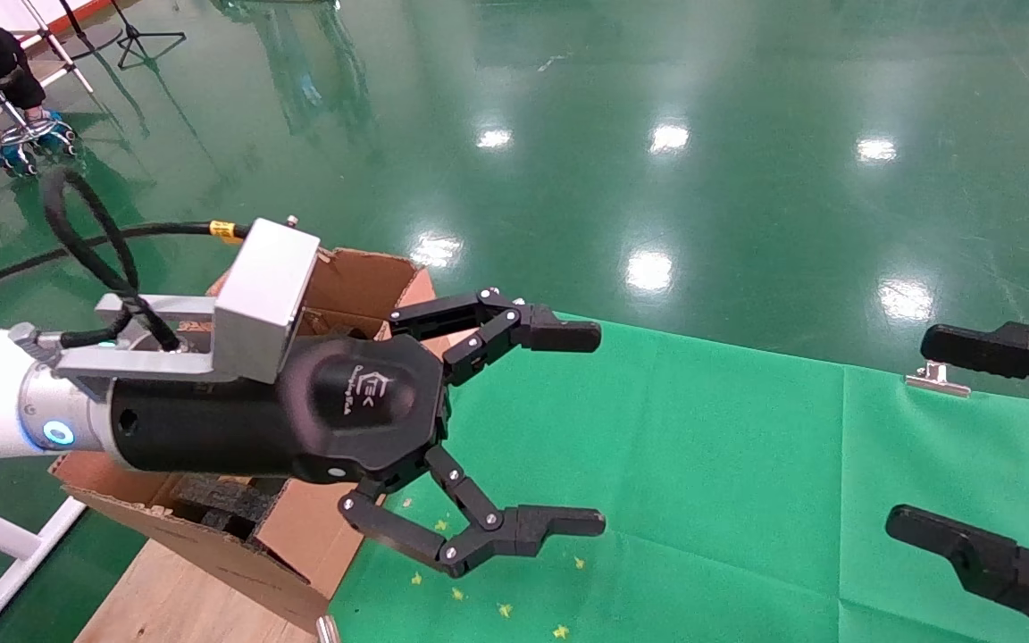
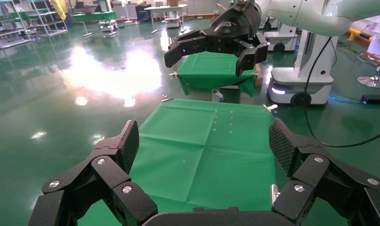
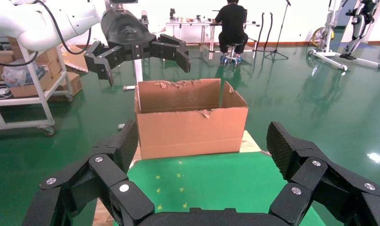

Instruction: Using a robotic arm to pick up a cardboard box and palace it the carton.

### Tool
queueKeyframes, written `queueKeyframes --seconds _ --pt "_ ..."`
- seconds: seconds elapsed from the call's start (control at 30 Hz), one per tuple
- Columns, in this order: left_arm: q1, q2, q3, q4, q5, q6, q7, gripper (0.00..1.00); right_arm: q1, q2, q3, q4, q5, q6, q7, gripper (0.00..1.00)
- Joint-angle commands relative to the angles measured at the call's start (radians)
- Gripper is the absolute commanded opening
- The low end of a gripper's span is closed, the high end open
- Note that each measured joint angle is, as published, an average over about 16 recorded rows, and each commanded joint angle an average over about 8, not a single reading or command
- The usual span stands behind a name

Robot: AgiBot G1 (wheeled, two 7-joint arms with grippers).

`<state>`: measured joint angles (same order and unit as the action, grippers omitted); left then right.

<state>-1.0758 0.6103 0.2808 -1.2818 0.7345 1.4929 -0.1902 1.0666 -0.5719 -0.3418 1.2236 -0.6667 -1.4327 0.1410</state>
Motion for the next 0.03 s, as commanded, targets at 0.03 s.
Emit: queueKeyframes --seconds 0.03 --pt "0.0 0.0 0.0 0.0 0.0 0.0 0.0 1.0 0.0 0.0 0.0 0.0 0.0 0.0 0.0 1.0"
